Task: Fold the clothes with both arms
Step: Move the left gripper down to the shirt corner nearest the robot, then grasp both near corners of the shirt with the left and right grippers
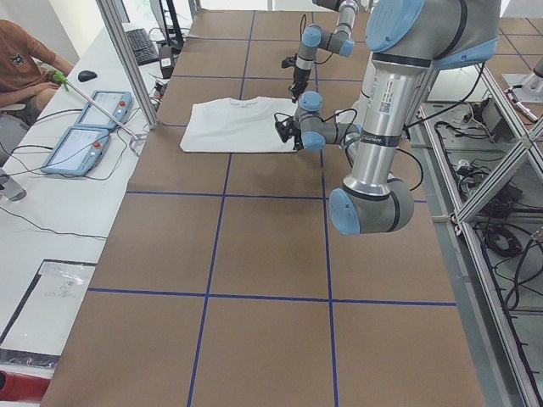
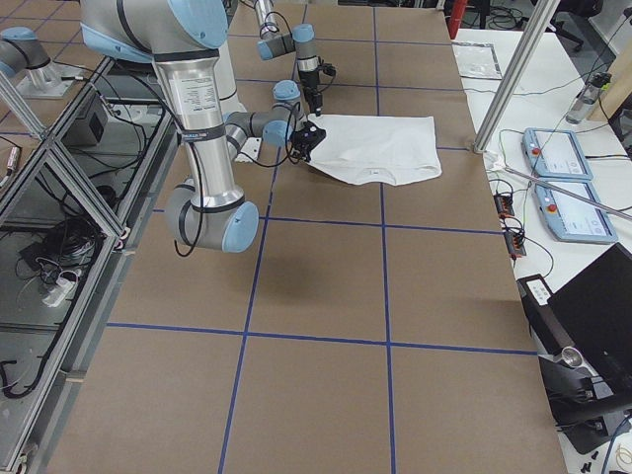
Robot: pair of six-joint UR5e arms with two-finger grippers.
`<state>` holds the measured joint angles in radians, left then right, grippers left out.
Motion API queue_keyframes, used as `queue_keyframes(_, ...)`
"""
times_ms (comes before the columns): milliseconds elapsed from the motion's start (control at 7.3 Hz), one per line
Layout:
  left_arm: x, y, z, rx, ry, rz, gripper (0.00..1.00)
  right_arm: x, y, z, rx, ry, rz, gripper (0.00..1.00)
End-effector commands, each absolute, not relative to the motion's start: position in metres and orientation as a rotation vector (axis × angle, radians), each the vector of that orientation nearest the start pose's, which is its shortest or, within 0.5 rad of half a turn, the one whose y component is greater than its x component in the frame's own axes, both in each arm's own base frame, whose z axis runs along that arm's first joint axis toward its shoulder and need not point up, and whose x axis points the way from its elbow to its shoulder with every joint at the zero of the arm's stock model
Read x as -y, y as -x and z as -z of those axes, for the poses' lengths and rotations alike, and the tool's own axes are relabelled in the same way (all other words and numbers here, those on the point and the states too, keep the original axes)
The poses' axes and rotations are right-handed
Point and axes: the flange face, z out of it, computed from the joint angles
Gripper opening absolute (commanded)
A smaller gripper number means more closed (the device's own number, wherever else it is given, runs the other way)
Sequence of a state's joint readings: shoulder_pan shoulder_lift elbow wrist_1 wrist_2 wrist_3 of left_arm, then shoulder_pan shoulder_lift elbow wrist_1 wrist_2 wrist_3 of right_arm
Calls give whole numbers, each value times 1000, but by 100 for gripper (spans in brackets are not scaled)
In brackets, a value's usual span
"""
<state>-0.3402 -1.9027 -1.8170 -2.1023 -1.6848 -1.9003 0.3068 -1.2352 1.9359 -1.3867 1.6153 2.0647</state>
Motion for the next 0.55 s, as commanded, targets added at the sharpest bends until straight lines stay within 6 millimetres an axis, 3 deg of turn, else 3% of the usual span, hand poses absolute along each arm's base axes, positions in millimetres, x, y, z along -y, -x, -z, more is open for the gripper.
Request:
queue_keyframes(0, 314, -528, -306, -1100, 100, 540, 61, 298, 514, -296, 900, 127, -727, 0)
queue_keyframes(411, 301, -536, -310, -1089, 126, 540, 54, 298, 513, -295, 903, 127, -728, 0)
